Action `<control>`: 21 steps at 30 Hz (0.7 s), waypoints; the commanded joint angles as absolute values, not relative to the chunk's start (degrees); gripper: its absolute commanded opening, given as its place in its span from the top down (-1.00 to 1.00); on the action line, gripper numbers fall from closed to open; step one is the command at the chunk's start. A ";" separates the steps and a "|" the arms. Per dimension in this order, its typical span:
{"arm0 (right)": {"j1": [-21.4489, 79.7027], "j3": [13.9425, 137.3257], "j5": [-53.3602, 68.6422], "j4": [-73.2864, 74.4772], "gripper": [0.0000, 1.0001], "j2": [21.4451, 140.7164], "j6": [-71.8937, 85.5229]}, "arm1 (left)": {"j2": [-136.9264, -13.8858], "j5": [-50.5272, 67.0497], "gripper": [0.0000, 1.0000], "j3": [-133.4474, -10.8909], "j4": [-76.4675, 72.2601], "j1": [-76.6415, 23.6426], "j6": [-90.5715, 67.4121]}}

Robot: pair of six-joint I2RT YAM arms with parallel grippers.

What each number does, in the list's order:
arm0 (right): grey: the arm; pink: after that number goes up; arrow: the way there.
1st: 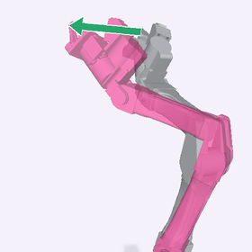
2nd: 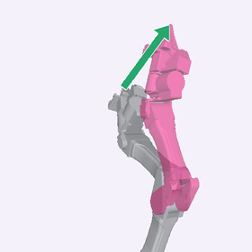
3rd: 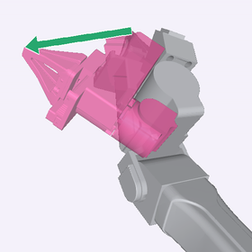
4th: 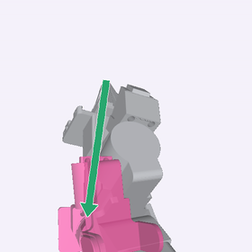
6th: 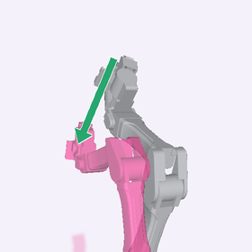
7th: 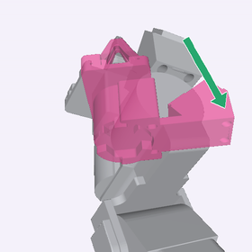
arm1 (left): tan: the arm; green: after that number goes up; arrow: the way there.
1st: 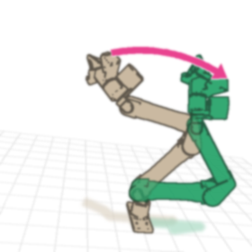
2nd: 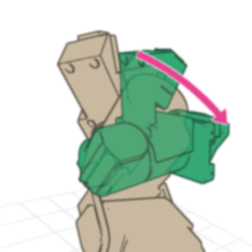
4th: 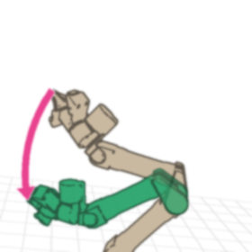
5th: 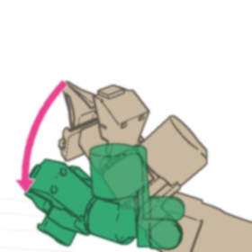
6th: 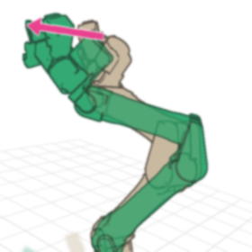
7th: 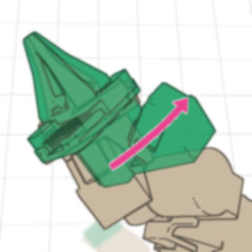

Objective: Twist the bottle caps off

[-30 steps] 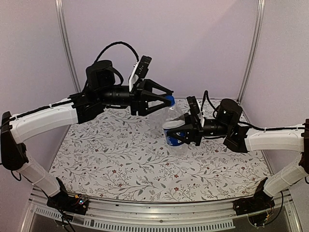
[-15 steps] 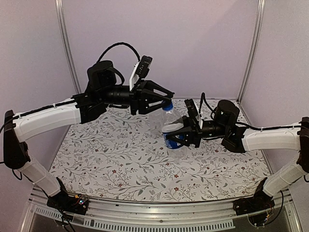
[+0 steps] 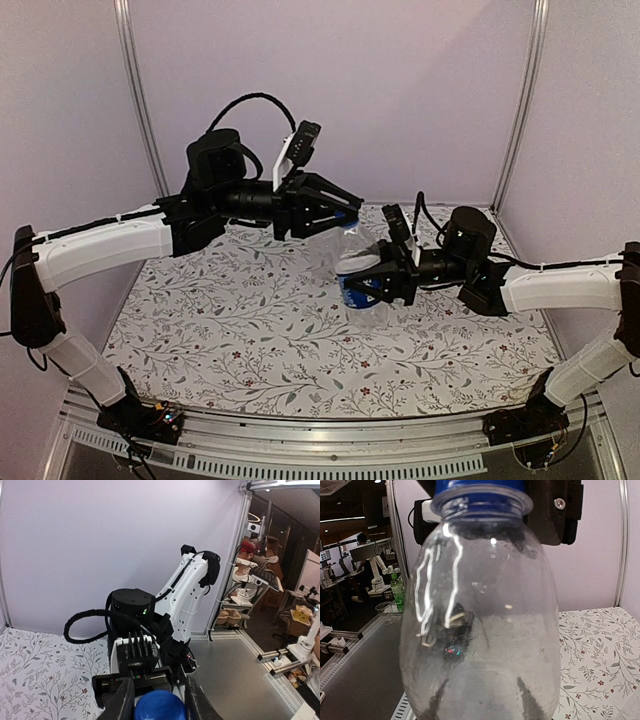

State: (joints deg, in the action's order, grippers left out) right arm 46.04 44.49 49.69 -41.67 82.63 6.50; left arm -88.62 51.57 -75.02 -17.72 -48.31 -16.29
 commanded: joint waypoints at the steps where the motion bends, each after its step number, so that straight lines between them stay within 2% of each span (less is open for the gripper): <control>1: 45.62 44.37 49.88 -43.02 0.33 83.23 6.59 | -88.94 51.89 0.59 -74.33 -19.22 -47.75 -16.45; 5: 45.32 44.54 48.53 -42.17 0.35 83.00 6.68 | -88.74 50.41 1.00 -74.27 -17.94 -47.89 -15.71; 11: 45.09 45.68 39.22 -37.07 0.37 81.45 4.58 | -87.01 40.71 1.00 -74.30 -14.57 -49.29 -15.70; 18: 45.13 48.12 24.99 -32.64 0.38 81.35 1.77 | -87.60 6.99 1.00 -80.01 -1.84 -55.28 -21.70; 21: 45.09 48.88 21.04 -31.89 0.38 81.84 1.76 | -88.77 -4.02 1.00 -81.62 -0.20 -58.44 -20.54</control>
State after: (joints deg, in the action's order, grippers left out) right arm 45.21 46.44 33.89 -36.05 81.71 4.19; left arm -87.39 19.40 -78.67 -7.27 -53.28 -17.91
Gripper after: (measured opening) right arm 0.347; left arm 0.281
